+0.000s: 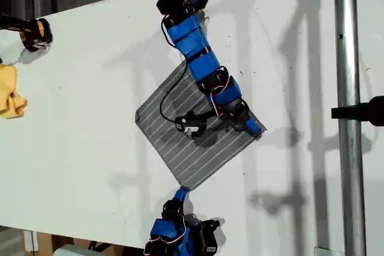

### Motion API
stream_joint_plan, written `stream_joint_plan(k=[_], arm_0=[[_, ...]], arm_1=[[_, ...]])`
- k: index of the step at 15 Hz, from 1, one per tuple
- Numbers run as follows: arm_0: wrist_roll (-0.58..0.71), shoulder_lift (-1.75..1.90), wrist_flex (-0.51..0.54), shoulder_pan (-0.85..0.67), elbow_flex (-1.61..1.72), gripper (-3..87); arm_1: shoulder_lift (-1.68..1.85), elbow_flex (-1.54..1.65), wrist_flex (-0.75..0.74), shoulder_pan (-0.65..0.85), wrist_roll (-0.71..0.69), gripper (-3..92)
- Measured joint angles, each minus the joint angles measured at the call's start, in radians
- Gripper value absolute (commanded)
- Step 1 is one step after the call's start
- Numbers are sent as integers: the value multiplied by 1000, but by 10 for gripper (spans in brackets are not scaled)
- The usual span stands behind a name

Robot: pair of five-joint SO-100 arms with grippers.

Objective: Grasp corners of a towel and fold twice.

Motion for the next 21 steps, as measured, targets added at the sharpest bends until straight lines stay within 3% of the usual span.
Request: stream_joint_plan(k=[7,18,21], arm_0=[[3,0,0,8,0,-14],[3,0,0,8,0,-14],[8,0,0,8,0,-14]], arm_1=[[-184,-135,-14,-12,3,287],[38,103,443,-34,153,262],[40,86,489,-34,153,238]])
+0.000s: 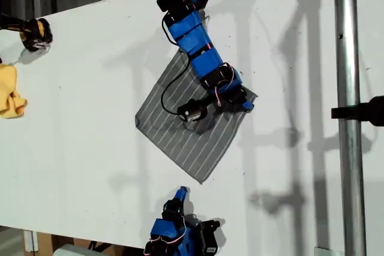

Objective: Grasp corners of a towel and fold twice.

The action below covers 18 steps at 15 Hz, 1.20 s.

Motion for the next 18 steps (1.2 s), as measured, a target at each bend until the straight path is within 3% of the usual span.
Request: stream_joint_plan(k=[6,18], arm_0=[[2,0,0,0,0,-14],[-21,0,0,9,-17,-16]], arm_1=[[-51,-121,18,-17,-11,9],[-74,-189,15,-41,-58,-1]])
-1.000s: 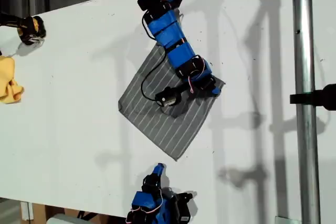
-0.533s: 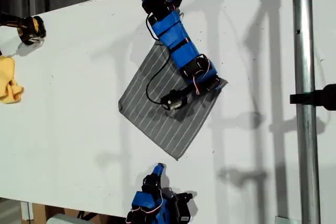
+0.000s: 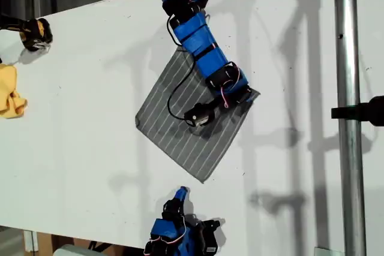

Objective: Grasp corners of a towel and fold twice.

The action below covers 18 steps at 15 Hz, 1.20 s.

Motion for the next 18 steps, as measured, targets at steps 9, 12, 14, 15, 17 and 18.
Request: stream_joint_plan(k=[9,12,14,15,17,18], arm_0=[[285,-716,-95,130,-554,-15],[469,-842,-98,129,-609,182],[506,-976,-101,150,-681,284],[511,-1060,-107,156,-706,308],[537,-1209,-106,156,-759,338],[548,-1285,-112,161,-788,337]], arm_1=[[0,0,-11,17,0,-1],[0,0,-14,20,0,-1],[0,0,-29,25,0,-1],[0,0,-37,29,-2,-1],[0,0,-49,32,-2,-1],[0,0,-51,34,-2,-1]])
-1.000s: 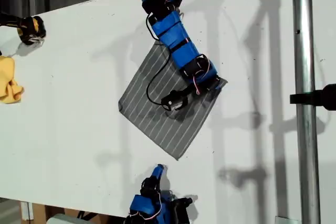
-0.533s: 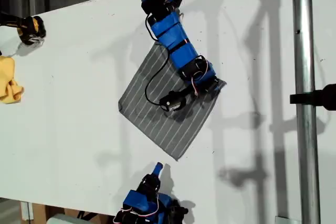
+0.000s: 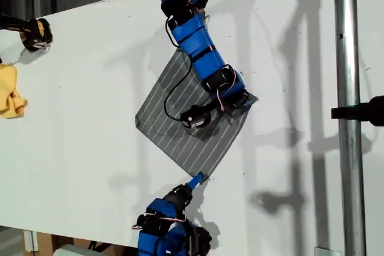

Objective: Grasp corners of a towel and fold twice.

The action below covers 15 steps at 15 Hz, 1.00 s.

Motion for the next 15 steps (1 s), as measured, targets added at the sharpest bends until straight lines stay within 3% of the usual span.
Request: stream_joint_plan(k=[8,11,13,15], arm_0=[[11,-399,-156,-55,-15,280],[12,-517,-163,-94,-57,162],[6,-565,-152,-97,-109,-4],[-31,-577,-152,-97,-124,-15]], arm_1=[[0,0,0,5,-11,-1],[0,0,0,5,-11,-1],[0,0,0,5,-17,-1],[0,0,0,5,-20,-1]])
